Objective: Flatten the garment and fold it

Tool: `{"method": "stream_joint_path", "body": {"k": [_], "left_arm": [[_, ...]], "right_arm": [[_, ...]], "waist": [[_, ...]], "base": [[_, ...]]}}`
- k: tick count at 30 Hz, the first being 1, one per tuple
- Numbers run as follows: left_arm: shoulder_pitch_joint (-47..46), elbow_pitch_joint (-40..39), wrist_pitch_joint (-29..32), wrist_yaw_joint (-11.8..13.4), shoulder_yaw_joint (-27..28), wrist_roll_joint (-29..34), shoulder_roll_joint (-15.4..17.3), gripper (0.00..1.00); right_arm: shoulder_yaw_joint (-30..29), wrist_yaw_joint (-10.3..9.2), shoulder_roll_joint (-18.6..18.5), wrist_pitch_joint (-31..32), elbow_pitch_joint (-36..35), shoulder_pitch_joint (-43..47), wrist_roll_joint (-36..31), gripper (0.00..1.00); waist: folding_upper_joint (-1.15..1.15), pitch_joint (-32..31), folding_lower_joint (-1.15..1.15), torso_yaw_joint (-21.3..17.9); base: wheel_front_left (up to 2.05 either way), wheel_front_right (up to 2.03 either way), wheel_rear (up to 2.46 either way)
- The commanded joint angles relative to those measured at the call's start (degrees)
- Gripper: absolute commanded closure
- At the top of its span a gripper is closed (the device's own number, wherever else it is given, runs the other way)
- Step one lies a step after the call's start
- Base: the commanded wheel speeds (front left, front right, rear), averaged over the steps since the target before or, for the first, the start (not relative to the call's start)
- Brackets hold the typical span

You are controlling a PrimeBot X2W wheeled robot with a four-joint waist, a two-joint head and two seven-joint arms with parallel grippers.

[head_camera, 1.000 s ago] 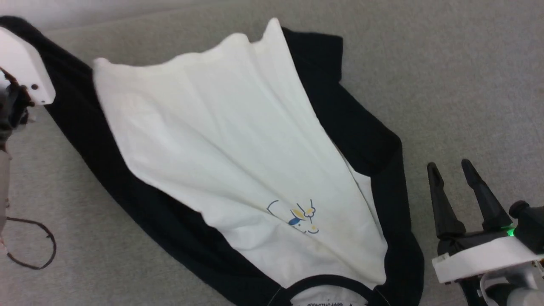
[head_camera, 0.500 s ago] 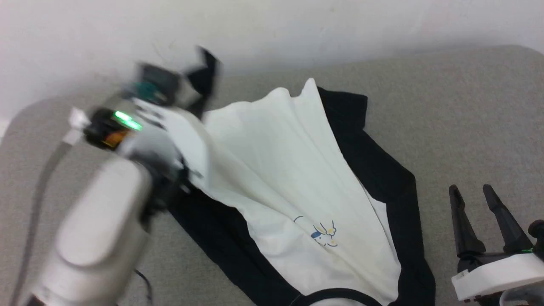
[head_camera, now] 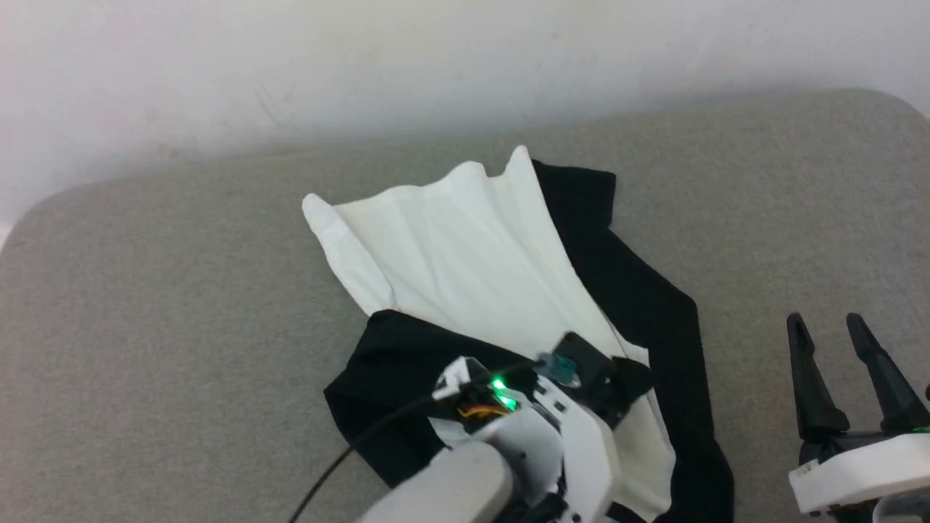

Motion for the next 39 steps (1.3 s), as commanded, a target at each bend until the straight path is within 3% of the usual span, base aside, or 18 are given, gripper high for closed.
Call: {"method": "stream_joint_path", "body": {"k": [1, 9, 10, 11, 12, 16, 20, 28, 39], "left_arm": [[0.0, 0.65, -0.63, -0.25, -0.31, 0.65, -0.24, 1.0], [1.48, 11.08, -6.36, -0.44, -4.96, 0.68, -2.27, 1.0], [1.82, 11.96, -7.13, -0.99, -5.37, 0.23, -2.33, 0.87], [2.09, 12.32, -8.43, -1.44, -5.5, -0.29, -2.38, 0.34], [2.14, 12.42, -9.91, -1.96, -5.81, -0.46, -2.42, 0.0], [2.35, 10.6, -16.39, -3.33, -6.11, -0.81, -2.49, 0.0], [2.92, 6.38, -24.53, -1.98, -3.62, -0.13, -1.87, 0.0], [7.15, 0.25, -37.64, 5.83, 7.46, -0.29, 3.95, 0.0], [16.66, -5.73, -39.66, 14.51, 28.03, -0.43, 10.81, 0.0]], "right_arm": [[0.05, -0.1, 0.12, 0.02, -0.36, -0.05, 0.05, 0.0], [0.93, -0.1, 0.12, -0.47, -0.28, -0.66, 0.61, 0.0], [0.92, -0.1, 0.12, -0.58, -0.05, -0.74, 0.57, 0.0], [0.8, -0.1, 0.12, -0.69, 0.18, -0.76, 0.53, 0.0], [0.68, -0.1, 0.12, -0.75, 0.4, -0.78, 0.44, 0.0], [0.69, -0.1, 0.12, -0.37, 0.65, -0.77, -2.54, 0.0], [0.94, -0.1, 0.12, 0.55, 0.03, -0.02, -4.45, 0.0], [1.5, -0.1, 0.12, 2.56, -1.22, 1.97, -5.72, 0.0], [1.82, -0.1, 0.12, 3.87, -1.46, 2.94, -5.99, 0.0]], "waist": [[0.0, 2.61, 0.0, -2.25], [0.0, 6.73, 0.0, -3.8], [0.0, 6.75, 0.0, -3.71], [0.0, 6.68, 0.0, -3.48], [0.0, 6.42, 0.0, -3.11], [0.0, 4.22, 0.0, -1.36], [0.0, 1.49, 0.0, 0.45], [0.0, -2.25, 0.0, 3.24], [0.0, -2.79, 0.0, 7.13]], "base": [[0.0, 0.0, 0.0], [0.0, 0.0, 0.0], [0.0, 0.0, 0.0], [0.0, 0.0, 0.0], [0.0, 0.0, 0.0], [0.0, 0.0, 0.0], [0.0, 0.0, 0.0], [0.0, 0.0, 0.0], [0.0, 0.0, 0.0]]}}
